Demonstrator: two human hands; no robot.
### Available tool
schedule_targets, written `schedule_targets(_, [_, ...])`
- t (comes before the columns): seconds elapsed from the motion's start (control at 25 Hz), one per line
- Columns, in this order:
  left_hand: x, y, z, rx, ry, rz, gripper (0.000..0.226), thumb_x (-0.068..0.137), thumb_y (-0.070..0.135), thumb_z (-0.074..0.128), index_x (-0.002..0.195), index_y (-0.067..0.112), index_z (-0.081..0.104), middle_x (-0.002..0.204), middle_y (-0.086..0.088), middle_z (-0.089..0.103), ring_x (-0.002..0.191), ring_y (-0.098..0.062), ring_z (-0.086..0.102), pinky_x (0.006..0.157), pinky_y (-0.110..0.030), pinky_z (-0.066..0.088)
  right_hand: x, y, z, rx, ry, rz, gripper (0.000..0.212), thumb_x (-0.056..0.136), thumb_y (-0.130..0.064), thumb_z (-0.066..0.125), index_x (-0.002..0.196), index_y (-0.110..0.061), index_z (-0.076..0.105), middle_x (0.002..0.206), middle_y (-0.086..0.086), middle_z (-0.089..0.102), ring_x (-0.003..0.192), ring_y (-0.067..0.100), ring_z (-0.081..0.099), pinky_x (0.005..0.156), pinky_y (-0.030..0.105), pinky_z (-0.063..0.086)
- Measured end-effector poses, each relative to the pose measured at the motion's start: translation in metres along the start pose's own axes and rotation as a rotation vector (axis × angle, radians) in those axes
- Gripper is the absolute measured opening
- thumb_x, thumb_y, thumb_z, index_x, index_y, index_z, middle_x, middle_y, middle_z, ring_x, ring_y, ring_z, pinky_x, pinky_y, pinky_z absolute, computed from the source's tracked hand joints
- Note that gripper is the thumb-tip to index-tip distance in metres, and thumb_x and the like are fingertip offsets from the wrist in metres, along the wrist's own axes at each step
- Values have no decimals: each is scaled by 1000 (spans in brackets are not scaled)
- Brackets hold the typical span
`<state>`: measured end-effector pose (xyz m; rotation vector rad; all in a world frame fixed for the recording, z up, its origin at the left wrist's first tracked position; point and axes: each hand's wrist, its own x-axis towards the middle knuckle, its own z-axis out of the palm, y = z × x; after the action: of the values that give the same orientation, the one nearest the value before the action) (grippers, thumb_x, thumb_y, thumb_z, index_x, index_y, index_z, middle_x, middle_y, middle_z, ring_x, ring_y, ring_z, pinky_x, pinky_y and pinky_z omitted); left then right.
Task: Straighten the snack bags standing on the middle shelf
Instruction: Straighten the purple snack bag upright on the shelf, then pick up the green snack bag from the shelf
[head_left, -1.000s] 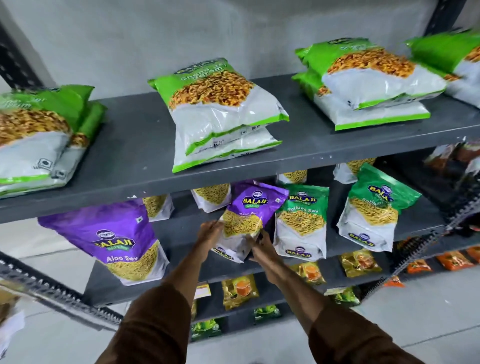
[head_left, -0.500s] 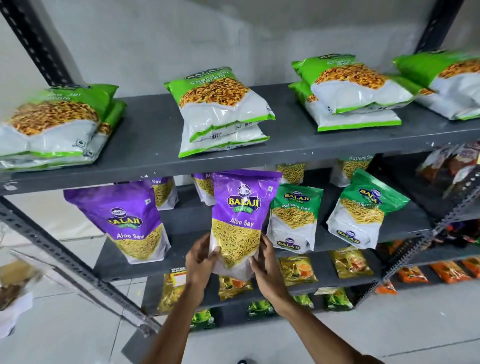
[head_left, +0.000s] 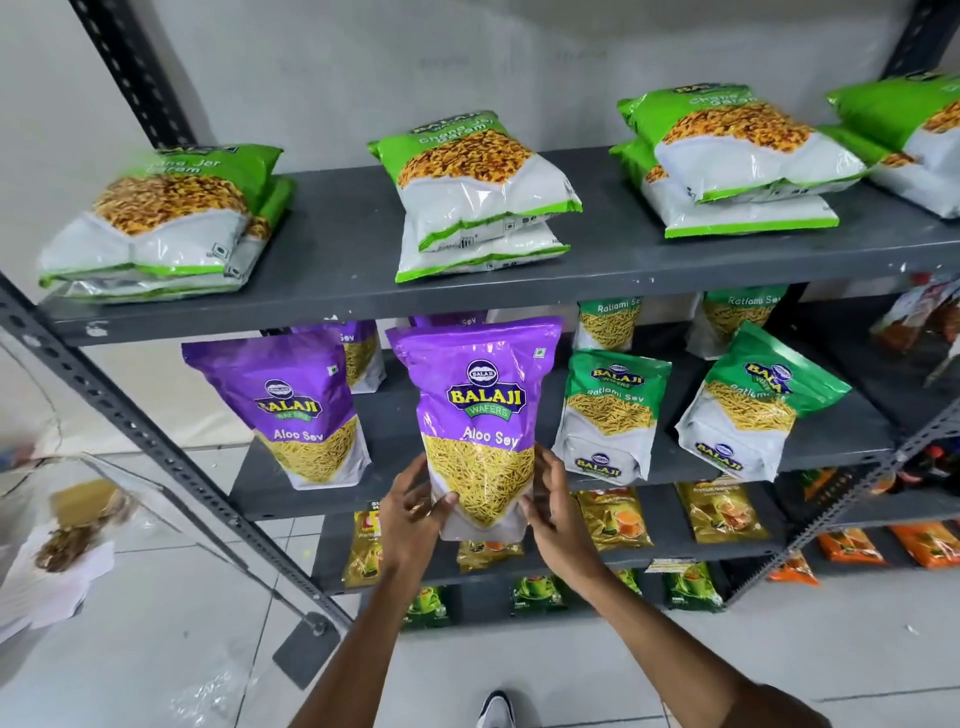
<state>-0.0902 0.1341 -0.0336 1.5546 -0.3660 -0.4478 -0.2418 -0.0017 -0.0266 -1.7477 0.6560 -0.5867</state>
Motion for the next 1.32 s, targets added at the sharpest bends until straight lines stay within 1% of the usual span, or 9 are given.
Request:
schedule_targets(0.16, [36, 8, 14, 28, 22, 33, 71, 67, -9, 79, 131, 7, 54, 116, -15, 70, 106, -27, 68, 75, -22, 60, 45, -5, 2, -31, -66, -11, 69, 94, 5, 49, 150, -23, 20, 151, 3, 48, 137, 14, 49, 110, 19, 42])
schedule_targets(0.28, [67, 12, 26, 129, 2, 102, 66, 62, -14, 80, 122, 1, 57, 109, -12, 64, 96, -19, 67, 68, -8, 54, 84, 5, 7, -93, -47, -12, 73, 87, 11, 47, 150, -21, 25, 141, 9, 57, 131, 18, 55, 111, 35, 45])
schedule_targets(0.44, [117, -4, 31, 209, -47, 120, 59, 59, -13, 81, 111, 3, 58, 108, -16, 60, 98, -23, 68, 69, -11, 53, 122, 12, 21, -118, 23, -3, 66, 82, 14, 50, 141, -14, 37, 130, 9, 62, 123, 17, 60, 107, 34, 50])
schedule_targets(0.64, [142, -24, 35, 294, -55, 140, 60, 56, -7, 84, 107, 11, 59, 107, -15, 58, 98, -32, 66, 69, -11, 50, 138, 28, 32, -125, 60, 35, 69, 80, 12, 50, 126, -38, 38, 120, 4, 62, 105, -20, 55, 93, 19, 48])
schedule_targets(0.76, [143, -26, 31, 259, -122, 155, 64, 63, -2, 82, 110, 31, 56, 116, -16, 54, 107, -32, 61, 82, -22, 52, 135, 24, 33, -145, 27, 35, 69, 82, -2, 50, 138, -36, 31, 134, 3, 56, 117, -20, 49, 101, 16, 46])
schedule_targets(0.88, [117, -24, 35, 325, 9, 203, 82, 76, 16, 77, 145, 18, 34, 137, -3, 32, 125, -12, 37, 102, -23, 34, 124, 9, 26, -162, 124, -55, 75, 89, 2, 51, 154, -18, 19, 158, -2, 33, 144, -2, 33, 117, 30, 37])
schedule_targets(0.96, [86, -11, 49, 362, 124, 370, 66, 85, 39, 63, 141, 19, 36, 130, 6, 28, 123, -7, 30, 103, -22, 28, 117, -4, 7, -182, 264, -142, 72, 92, 1, 52, 154, -16, 20, 161, -3, 27, 149, 5, 27, 119, 32, 33])
schedule_targets(1.12, [65, 8, 110, 500, -357, 575, 34, 96, 46, 41, 127, 30, 45, 122, 9, 42, 119, 1, 40, 104, -29, 39, 117, -1, -55, -276, 548, -29, 72, 87, -5, 63, 149, -16, 29, 150, 6, 39, 141, 21, 37, 117, 39, 33])
schedule_targets(1.32, [90, -2, 200, 461, -381, -13, 62, 94, 46, 43, 145, 11, 35, 150, -16, 44, 138, -29, 42, 114, -41, 34, 113, 45, -100, -203, 514, 447, 62, 87, -40, 61, 137, -10, 39, 135, 21, 54, 124, 43, 53, 100, 54, 49])
